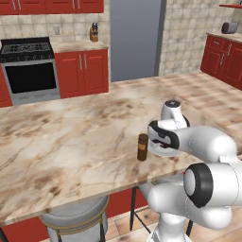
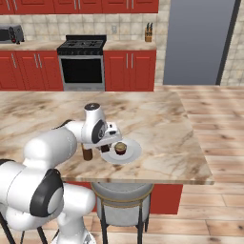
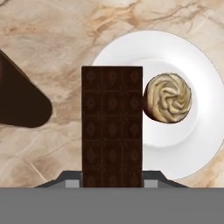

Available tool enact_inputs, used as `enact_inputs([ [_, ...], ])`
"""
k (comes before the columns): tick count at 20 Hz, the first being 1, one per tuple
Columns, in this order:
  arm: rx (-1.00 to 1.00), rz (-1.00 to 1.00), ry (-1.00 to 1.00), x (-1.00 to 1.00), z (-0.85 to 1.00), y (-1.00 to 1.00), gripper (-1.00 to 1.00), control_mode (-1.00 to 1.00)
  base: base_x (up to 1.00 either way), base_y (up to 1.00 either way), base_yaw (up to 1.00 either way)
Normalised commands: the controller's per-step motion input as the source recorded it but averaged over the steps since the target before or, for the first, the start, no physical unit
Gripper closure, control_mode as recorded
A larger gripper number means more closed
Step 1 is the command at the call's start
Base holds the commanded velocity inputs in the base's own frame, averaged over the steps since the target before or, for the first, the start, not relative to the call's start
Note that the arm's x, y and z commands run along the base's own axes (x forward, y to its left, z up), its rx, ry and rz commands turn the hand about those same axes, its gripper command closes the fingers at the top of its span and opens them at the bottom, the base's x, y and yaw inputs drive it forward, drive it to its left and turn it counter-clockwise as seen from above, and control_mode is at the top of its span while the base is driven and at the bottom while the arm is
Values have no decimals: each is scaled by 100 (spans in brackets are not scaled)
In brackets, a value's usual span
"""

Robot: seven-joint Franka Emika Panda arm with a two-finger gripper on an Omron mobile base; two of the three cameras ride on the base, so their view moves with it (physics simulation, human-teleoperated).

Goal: Take the cinnamon bottle from the cabinet and place it on the dining table, next to the plate with the cupcake. Then take the chocolate from the dining counter and place it on the cupcake plate.

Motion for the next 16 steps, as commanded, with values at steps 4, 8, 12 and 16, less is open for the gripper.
enact_inputs([
  [4,-1,0,-1,3,-1,5,-100,-100,0,0,0],
  [8,-1,0,-3,6,0,0,-100,-100,0,0,0],
  [12,-2,0,-5,10,0,0,-100,-100,0,0,0],
  [16,-3,0,-10,0,20,1,-100,-100,0,0,0],
])
